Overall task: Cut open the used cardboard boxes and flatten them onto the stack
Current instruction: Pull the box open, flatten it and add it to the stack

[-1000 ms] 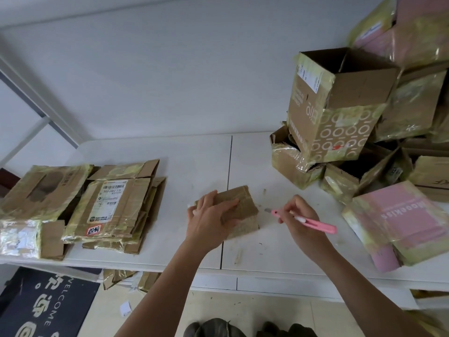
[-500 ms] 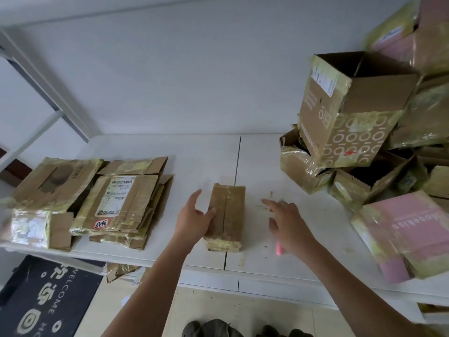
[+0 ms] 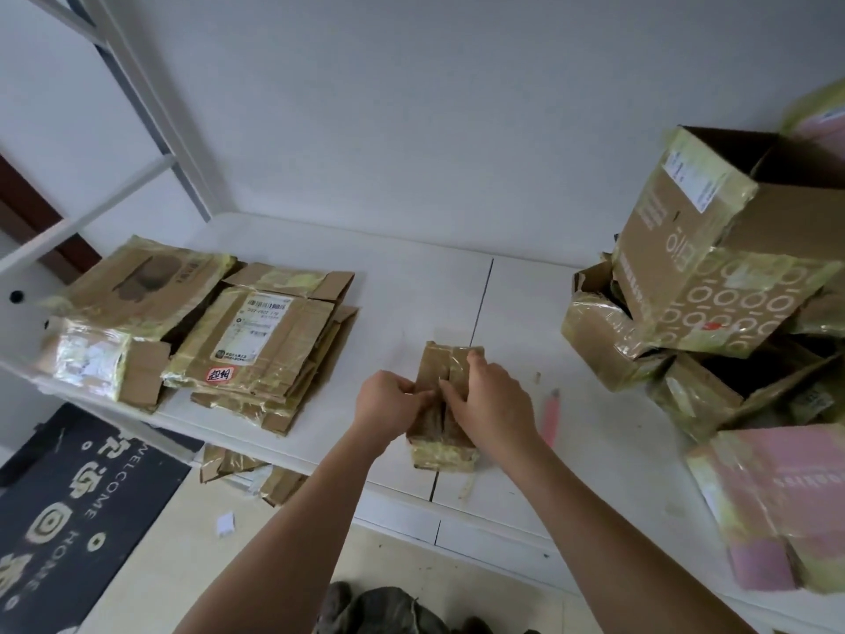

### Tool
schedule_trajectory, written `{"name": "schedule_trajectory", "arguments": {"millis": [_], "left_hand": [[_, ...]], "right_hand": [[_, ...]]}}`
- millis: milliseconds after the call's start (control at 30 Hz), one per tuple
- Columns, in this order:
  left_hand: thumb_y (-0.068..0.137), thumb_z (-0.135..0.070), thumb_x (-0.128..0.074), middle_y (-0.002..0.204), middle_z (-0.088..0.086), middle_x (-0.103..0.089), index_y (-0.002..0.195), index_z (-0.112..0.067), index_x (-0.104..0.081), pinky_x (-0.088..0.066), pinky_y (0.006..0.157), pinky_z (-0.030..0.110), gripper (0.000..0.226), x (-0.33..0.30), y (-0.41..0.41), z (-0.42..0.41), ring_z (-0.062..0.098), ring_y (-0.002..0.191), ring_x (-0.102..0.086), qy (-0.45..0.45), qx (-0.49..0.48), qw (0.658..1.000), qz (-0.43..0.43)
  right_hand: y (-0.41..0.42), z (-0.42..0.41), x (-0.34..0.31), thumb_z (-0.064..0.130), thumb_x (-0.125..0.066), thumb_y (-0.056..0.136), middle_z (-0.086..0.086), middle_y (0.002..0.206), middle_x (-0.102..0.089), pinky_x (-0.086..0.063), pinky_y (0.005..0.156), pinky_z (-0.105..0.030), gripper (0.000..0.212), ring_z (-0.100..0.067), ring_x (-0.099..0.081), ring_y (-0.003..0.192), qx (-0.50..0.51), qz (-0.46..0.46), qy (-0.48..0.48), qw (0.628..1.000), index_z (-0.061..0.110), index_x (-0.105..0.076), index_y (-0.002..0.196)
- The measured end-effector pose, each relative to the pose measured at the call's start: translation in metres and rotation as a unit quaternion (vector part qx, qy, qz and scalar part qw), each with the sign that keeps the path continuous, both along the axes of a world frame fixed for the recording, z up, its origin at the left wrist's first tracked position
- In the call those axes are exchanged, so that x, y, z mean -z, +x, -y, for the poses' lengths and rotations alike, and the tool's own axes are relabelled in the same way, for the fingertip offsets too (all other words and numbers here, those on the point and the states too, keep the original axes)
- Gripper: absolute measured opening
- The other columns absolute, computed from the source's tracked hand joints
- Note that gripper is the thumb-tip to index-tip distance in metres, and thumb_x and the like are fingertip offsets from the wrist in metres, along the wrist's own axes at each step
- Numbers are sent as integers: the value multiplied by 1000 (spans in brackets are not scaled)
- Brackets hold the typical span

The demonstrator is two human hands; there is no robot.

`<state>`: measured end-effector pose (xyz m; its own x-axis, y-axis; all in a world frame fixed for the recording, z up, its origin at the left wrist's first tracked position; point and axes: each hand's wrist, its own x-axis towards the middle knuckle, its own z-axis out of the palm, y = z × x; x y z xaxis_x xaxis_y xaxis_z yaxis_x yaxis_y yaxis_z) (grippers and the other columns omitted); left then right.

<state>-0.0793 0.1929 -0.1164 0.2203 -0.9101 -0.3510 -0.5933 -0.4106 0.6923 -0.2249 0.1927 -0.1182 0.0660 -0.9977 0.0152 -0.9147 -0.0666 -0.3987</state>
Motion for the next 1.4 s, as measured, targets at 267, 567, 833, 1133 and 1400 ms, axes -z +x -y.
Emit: {"name": "schedule_trajectory", "arguments": {"millis": [267, 567, 833, 1133, 1400], "left_hand": [[84, -33, -73, 57, 2, -51, 78, -1, -74, -34, 49, 23, 33, 2, 4, 2, 18, 53, -45, 15, 12, 1000, 2], [86, -33, -71, 49, -2, -45, 66, -5, -70, -29, 43, 23, 34, 4, 0, 3, 15, 48, -43, 1, 25, 998, 54], [86, -35, -71, 44, -6, -44, 51, -21, -59, -27, 44, 21, 40, 8, 12, 1, 12, 45, -41, -5, 12, 999, 49], [80, -26, -78, 95, -2, -73, 112, -23, -69, -50, 74, 28, 32, -14, -2, 10, 20, 92, -67, -49, 54, 991, 116], [79, -56, -70, 79, -6, -52, 89, -24, -53, -36, 62, 30, 37, -17, -26, 0, 20, 74, -49, -61, 129, 946, 292]], "right_hand": [[8, 12, -5, 46, -65, 83, -7, 95, -65, -39, 61, -29, 46, -30, -65, 86, 32, -9, 16, 999, 9, -49, 105], [-28, 21, -11, 35, -65, 85, 6, 94, -62, -37, 56, -14, 38, -1, -58, 72, 14, 216, 137, 967, 25, -55, 120], [-53, -7, 20, 12, -61, 96, -11, 116, -69, -58, 88, -34, 33, -19, -69, 103, 70, 509, 192, 836, 20, -58, 128], [-60, -5, 26, 7, -68, 90, 15, 140, -45, -22, 108, -21, 43, -15, -37, 127, -99, 188, -59, 975, 25, -64, 128], [-61, -8, 31, 12, -69, 90, 15, 139, -48, -30, 114, -34, 38, -8, -42, 126, -74, 227, -56, 969, 25, -66, 126]]}}
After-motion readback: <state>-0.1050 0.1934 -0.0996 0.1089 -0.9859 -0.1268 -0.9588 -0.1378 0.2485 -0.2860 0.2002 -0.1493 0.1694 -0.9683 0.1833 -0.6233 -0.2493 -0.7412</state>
